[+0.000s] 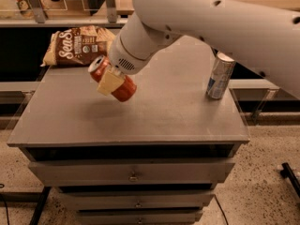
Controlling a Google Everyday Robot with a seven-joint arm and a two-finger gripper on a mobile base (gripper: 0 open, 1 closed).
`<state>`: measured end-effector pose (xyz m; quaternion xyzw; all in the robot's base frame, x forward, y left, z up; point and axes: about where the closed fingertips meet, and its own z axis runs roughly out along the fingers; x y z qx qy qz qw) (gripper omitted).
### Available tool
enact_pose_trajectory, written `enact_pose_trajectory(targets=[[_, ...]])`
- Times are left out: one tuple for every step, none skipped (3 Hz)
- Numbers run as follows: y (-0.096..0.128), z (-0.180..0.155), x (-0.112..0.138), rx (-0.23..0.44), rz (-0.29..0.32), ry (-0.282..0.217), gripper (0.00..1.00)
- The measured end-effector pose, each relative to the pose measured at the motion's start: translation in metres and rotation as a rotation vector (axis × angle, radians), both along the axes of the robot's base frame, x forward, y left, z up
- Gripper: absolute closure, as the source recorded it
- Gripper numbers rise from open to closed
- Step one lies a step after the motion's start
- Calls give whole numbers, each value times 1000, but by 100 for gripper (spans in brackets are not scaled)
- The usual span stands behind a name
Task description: Knock coke can over
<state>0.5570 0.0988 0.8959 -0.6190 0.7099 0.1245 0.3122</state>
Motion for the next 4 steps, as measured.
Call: enact_pose_trajectory(targets=[[-17, -19, -7, -143, 44, 11, 100], [-18, -19, -7, -143, 42, 11, 100], [-14, -18, -9, -201, 59, -34, 100], [-11, -19, -11, -343, 82, -81, 100]])
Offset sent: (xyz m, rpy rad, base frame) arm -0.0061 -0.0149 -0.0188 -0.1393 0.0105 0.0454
